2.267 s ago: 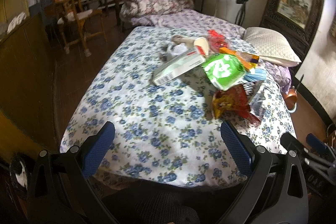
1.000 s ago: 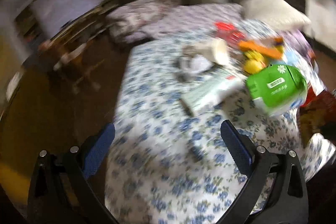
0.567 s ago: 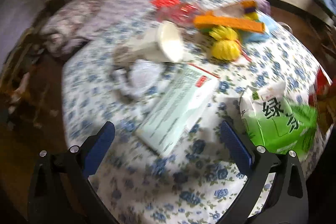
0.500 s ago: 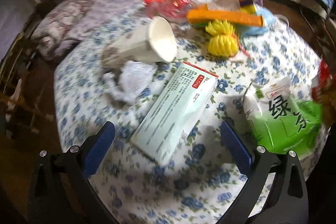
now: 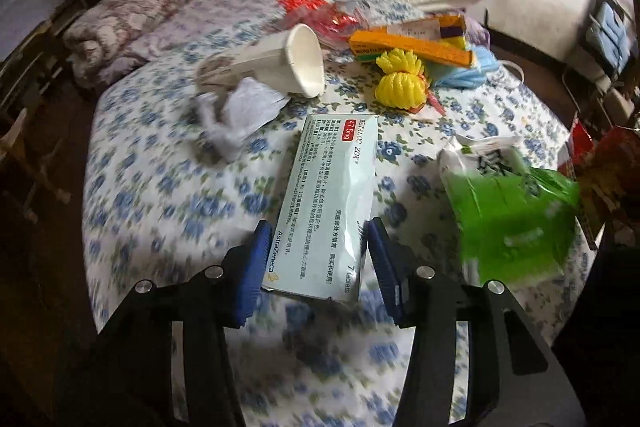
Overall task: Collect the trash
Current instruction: 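Carry the foil bag and medicine box down to the red wastebasket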
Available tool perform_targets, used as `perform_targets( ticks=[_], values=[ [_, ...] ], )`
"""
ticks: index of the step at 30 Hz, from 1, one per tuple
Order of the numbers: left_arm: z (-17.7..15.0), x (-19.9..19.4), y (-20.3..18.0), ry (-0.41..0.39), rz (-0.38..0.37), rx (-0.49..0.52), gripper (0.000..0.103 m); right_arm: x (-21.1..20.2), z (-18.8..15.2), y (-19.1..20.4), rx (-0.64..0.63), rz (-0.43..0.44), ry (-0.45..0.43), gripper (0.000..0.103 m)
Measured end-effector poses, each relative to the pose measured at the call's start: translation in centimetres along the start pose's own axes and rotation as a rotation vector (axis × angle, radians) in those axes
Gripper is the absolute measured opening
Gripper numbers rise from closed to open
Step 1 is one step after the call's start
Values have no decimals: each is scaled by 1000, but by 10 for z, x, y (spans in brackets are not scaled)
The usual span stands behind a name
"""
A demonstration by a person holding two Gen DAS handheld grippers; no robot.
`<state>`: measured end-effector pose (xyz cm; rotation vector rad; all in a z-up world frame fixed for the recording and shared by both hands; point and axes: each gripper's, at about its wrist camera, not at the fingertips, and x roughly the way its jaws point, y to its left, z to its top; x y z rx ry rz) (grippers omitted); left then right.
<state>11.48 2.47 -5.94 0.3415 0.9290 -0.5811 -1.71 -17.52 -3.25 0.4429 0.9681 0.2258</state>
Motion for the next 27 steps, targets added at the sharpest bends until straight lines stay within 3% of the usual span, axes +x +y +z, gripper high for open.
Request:
perform_targets(
  ticks=[6,13,19,27],
  values=[
    [-11,-67,-5,-134,32,-123,49,-15,-3,7,-5,17,-35,23],
    [2,-119,-39,-197,67,-165,49,-37,-3,14,-9,-4,-99,23],
    [18,-141,-83,-208,40,-148,49,-70,-2,1,-7,-64,-171,23],
    [48,-148,-180,-233,-66,-38,49,-136,-22,-70,99,-151,-247,23]
  ],
)
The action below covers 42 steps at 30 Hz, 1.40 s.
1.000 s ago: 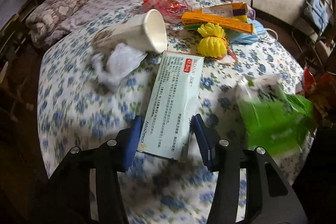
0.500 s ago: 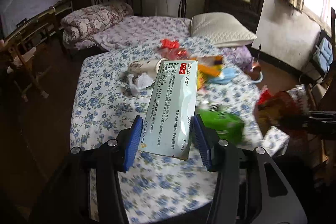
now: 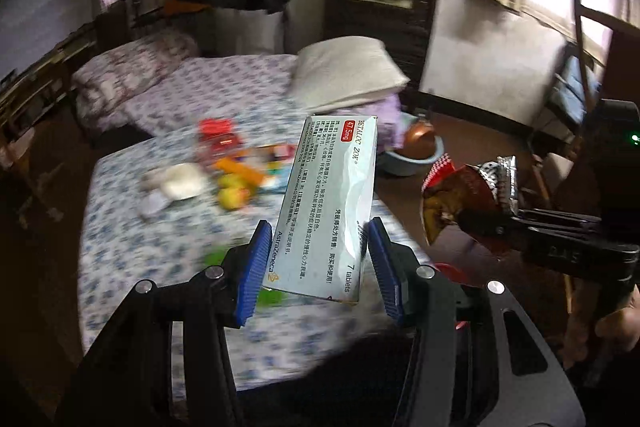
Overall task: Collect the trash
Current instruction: 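Carry the foil bag and medicine box down to the red wastebasket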
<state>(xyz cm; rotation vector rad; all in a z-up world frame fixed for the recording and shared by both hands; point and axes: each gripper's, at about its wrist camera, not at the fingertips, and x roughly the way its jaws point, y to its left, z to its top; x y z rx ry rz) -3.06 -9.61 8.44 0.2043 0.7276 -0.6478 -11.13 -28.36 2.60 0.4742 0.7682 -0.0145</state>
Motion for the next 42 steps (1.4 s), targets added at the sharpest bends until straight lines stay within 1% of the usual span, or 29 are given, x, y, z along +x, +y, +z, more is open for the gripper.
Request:
perform_targets(
  ticks=[1,4,6,7,9,12,15,17,19,21,22,25,27,28,30,33,37,38,39,41,42],
  values=[
    [2,4,-15,5,-24,4,49,-5,-1,-9,7,-12,-6,23],
    [6,19,-59,27,-86,26,49,-31,-8,-48,23,-90,-27,23],
    [5,29,-83,38,-110,43,49,-42,-13,-70,33,-135,-28,23],
    [4,38,-103,50,-121,55,49,-45,-16,-79,38,-154,-25,23],
    [0,53,-129,77,-145,70,49,-51,-27,-104,61,-198,-11,23],
    [-9,91,-176,146,-168,103,49,-52,-50,-142,118,-246,21,23],
    [-18,130,-211,211,-177,134,49,-43,-75,-184,206,-278,55,23],
    [-22,152,-225,249,-185,129,49,-33,-90,-208,264,-283,74,23],
    [-25,177,-235,281,-186,113,49,-12,-105,-230,317,-277,110,23],
    [-28,192,-243,293,-181,108,49,10,-114,-243,343,-275,153,23],
    [-32,203,-247,293,-167,114,49,21,-120,-250,357,-271,179,23],
    [-44,220,-252,307,-165,128,49,45,-130,-256,375,-268,233,23],
    [-53,235,-249,331,-167,131,49,67,-136,-261,371,-274,273,23],
    [-58,246,-244,359,-169,120,49,79,-138,-264,371,-278,288,23],
    [-60,260,-238,386,-172,97,49,102,-141,-275,368,-278,310,23],
    [-61,271,-229,409,-191,57,50,148,-156,-295,363,-299,344,23],
    [-62,276,-222,425,-195,32,50,178,-176,-312,423,-316,413,23],
    [-62,275,-221,420,-195,30,50,181,-177,-312,417,-318,417,25],
    [-62,274,-220,416,-195,28,50,183,-178,-310,405,-322,417,30],
    [-62,275,-220,417,-195,26,50,187,-175,-309,376,-325,408,37],
    [-62,275,-220,420,-193,26,50,189,-175,-307,359,-329,405,38]
  ],
)
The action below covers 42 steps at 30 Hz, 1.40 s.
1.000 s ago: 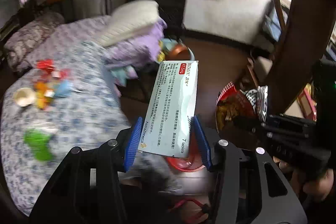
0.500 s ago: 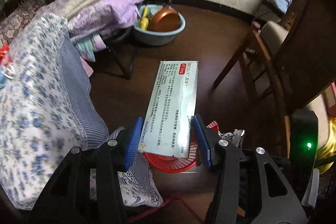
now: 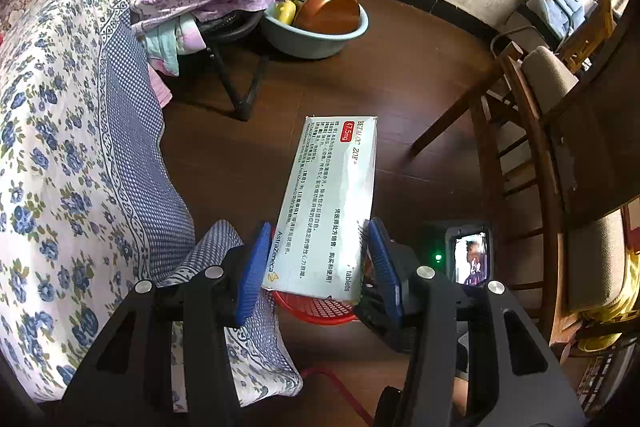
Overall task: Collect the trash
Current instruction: 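Carry the foil bag and medicine box down to the red wastebasket, then open the right tool to drop the foil bag while the left tool drops the box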
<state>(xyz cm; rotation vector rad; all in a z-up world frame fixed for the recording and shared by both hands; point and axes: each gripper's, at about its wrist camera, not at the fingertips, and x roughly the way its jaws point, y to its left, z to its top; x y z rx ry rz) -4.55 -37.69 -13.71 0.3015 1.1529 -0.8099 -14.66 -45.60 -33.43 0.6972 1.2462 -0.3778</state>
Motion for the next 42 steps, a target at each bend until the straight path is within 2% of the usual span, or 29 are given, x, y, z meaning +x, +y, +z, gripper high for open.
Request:
perform_targets(
  ticks=[1,2,3,5,6,9,14,17,25,28,31,36,37,40,42],
  values=[
    [-1,2,1,4,4,2,50,2,1,2,-13,-15,-7,40],
    [-1,2,0,7,7,4,50,5,3,2,-18,-27,-11,50],
    [-3,4,1,11,13,6,50,5,4,2,-21,-42,-22,57],
    [-3,7,3,23,14,-2,50,2,4,0,-14,-48,-31,60],
    [-4,11,7,38,5,-17,50,1,6,-3,-11,-45,-30,66],
    [-3,16,11,57,-9,-44,50,-1,9,-9,-16,-45,-39,74],
    [-6,21,7,66,12,-16,50,-6,9,-24,41,-40,-25,75],
    [-11,31,3,105,8,6,50,-16,-2,-40,103,-27,15,75],
    [-34,94,-14,311,-5,40,50,-45,-50,-57,95,-67,89,75],
    [-37,105,-15,350,-22,43,50,-48,-59,-61,102,-67,106,75],
    [-38,106,-15,371,-56,33,52,-50,-62,-65,111,-69,109,75],
    [-38,108,-16,388,-52,17,51,-54,-58,-61,105,-59,93,75],
    [-38,108,-15,387,-56,12,54,-55,-58,-59,100,-58,94,75],
    [-34,99,-15,350,-72,0,83,-55,-60,-60,99,-60,104,75],
    [-31,92,-16,318,-88,-1,86,-55,-61,-59,99,-58,109,75]
  ],
)
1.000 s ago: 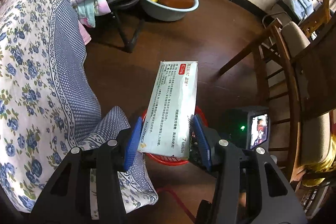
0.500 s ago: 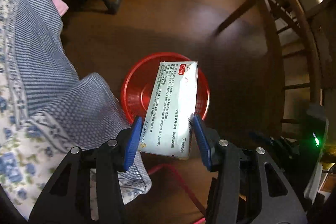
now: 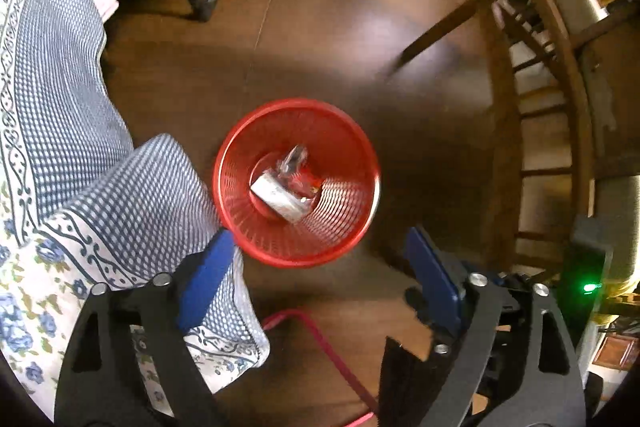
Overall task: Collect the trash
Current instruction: 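Open the right tool to drop the foil bag while the left tool drops the box, then move both tools back up over the bed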
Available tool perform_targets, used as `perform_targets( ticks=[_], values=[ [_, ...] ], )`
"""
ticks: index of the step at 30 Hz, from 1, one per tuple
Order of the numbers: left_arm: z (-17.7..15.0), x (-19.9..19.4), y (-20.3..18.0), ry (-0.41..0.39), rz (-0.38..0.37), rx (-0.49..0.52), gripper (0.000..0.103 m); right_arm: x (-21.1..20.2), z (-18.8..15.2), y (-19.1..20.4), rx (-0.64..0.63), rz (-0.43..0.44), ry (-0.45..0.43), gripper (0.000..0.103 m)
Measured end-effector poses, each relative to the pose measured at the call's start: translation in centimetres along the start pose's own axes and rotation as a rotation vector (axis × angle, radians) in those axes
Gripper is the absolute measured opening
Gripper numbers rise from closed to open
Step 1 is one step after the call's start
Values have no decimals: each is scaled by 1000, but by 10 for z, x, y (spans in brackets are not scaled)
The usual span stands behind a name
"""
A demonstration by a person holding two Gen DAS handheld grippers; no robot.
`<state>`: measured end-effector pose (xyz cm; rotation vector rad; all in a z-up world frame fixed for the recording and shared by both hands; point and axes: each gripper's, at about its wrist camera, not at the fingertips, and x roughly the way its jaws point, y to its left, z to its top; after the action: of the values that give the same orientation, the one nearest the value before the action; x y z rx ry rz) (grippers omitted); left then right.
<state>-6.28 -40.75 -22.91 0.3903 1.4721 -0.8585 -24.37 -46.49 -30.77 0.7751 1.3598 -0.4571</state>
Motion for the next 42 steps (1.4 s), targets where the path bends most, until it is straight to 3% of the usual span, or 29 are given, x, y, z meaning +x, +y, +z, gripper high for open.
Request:
perform_targets(
  ticks=[6,15,20,25,32,36,41,42],
  values=[
    [1,-2,1,-1,18,-4,86,-3,1,4,-7,0,0,75],
    [-2,-35,-2,-82,6,4,86,-28,-1,12,-27,-17,-30,75],
    [-11,-74,-7,-183,-27,23,88,-52,-4,22,-44,-20,-68,75],
    [-25,-116,-6,-300,14,47,90,-77,-7,38,-65,-26,-108,75],
    [-57,-198,15,-500,12,-4,90,-138,-21,83,-166,-20,-267,76],
    [-88,-267,49,-652,139,-45,96,-169,-34,130,-286,10,-364,76],
    [-146,-345,154,-814,336,-229,96,-196,-53,222,-481,147,-404,78],
    [-159,-356,184,-829,419,-300,96,-199,-57,242,-521,175,-402,83]
  ],
)
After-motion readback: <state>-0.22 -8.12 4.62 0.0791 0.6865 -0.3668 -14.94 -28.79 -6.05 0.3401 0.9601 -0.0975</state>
